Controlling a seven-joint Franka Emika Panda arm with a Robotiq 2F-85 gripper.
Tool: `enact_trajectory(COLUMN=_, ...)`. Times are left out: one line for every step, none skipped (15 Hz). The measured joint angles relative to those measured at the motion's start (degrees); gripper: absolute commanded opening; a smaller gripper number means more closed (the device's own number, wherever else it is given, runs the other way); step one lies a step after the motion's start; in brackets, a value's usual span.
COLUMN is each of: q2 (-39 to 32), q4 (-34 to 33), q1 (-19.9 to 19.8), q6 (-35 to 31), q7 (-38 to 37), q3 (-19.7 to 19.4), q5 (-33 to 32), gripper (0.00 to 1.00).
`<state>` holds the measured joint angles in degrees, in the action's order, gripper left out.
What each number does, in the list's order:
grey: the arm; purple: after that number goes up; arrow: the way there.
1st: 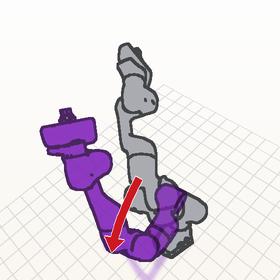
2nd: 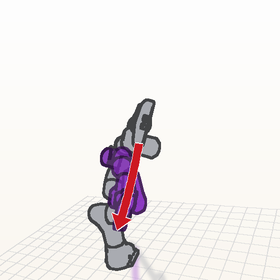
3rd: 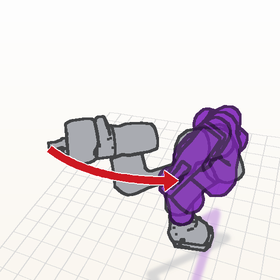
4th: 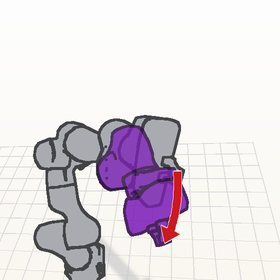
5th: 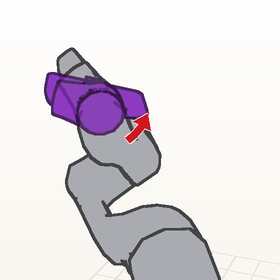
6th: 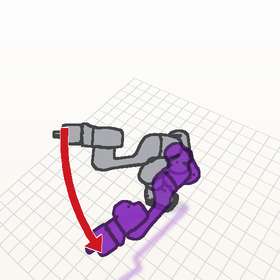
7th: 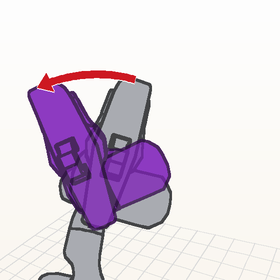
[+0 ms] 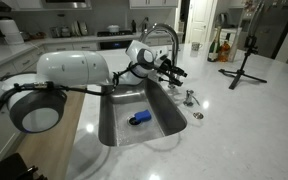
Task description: Close the faucet
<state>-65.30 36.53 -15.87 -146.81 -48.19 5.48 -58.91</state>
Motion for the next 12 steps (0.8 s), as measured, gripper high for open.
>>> enact_trajectory(q2=0.42, q4=0.00, q1=0.10, q6=1.84, q7=0.00, q3=0.18, q5=0.01, gripper=0.92)
enact_trajectory(q2=0.95, q4=-0.01, q1=0.21, q6=3.58, q7=0.00, q3=0.44, q5=0.01, gripper=0.99)
enact_trajectory(q2=1.52, q4=0.00, q1=0.34, q6=5.40, q7=0.00, q3=0.67, q5=0.01, gripper=1.00)
enact_trajectory(q2=2.13, q4=0.00, q1=0.48, q6=7.45, q7=0.00, q3=0.89, q5=0.01, gripper=1.00)
enact_trajectory(q2=2.77, q4=0.03, q1=0.65, q6=9.83, q7=0.00, q3=1.02, q5=0.01, gripper=1.00)
enact_trajectory(q2=3.46, q4=0.08, q1=0.80, q6=12.54, q7=0.01, q3=1.23, q5=0.01, gripper=1.00)
enact_trajectory(q2=4.23, q4=0.21, q1=0.91, q6=15.39, q7=0.17, q3=1.48, q5=0.02, gripper=1.00)
enact_trajectory(q2=4.99, q4=0.29, q1=1.01, q6=18.32, q7=0.78, q3=1.74, q5=0.09, gripper=1.00)
enact_trajectory(q2=5.76, q4=0.38, q1=1.08, q6=21.03, q7=1.22, q3=2.02, q5=0.17, gripper=1.00)
enact_trajectory(q2=6.57, q4=0.58, q1=1.14, q6=23.68, q7=1.81, q3=2.32, q5=0.19, gripper=1.00)
enact_trajectory(q2=7.39, q4=0.89, q1=1.21, q6=26.18, q7=2.13, q3=2.54, q5=0.19, gripper=1.00)
enact_trajectory(q2=8.22, q4=1.19, q1=1.34, q6=28.88, q7=2.83, q3=2.73, q5=0.19, gripper=1.00)
